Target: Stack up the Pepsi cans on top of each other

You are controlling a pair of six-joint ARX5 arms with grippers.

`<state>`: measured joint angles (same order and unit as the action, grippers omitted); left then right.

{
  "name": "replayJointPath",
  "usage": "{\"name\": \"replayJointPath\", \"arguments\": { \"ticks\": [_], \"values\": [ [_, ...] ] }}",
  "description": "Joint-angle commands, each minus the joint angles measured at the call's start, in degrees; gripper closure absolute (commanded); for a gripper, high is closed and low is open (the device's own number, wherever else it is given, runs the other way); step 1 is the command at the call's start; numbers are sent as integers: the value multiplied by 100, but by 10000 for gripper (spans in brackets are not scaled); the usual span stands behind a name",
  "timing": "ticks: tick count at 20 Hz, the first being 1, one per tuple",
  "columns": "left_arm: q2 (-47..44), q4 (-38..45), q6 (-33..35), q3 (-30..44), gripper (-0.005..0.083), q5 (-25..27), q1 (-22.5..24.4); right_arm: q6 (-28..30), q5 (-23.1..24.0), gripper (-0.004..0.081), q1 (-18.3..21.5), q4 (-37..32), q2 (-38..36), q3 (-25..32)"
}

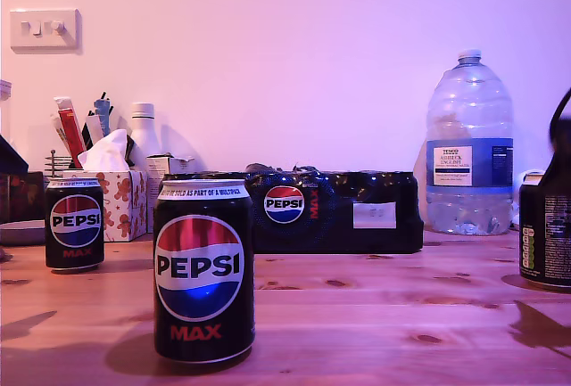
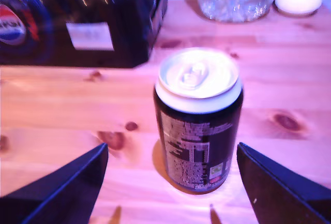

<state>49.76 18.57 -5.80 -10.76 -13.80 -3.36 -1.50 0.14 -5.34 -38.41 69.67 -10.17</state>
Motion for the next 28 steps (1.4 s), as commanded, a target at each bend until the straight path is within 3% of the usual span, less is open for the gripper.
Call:
{"name": "replayJointPath", "arguments": {
  "ticks": [1, 8, 15, 23, 26, 28],
  "values": [
    [52, 96, 31, -24, -17, -9, -20, 7, 155, 48, 28, -437, 459, 0],
    [50, 98, 28, -24, -17, -76, -20, 2, 326, 48, 341, -1687, 1766, -195],
    [50, 96, 28, -24, -17, -76, -20, -2, 337, 48, 350, -1755, 2785, -909],
    [50, 96, 28, -24, -17, -74, -20, 153, 348, 54, 361, -1690, 2833, -1152],
    [50, 98, 31, -24, -17, -74, -20, 153, 348, 124, 361, -1582, 2833, -1172],
    [50, 96, 81, -24, -17, -76, -20, 155, 348, 238, 361, -1545, 2833, -1172]
  ]
}}
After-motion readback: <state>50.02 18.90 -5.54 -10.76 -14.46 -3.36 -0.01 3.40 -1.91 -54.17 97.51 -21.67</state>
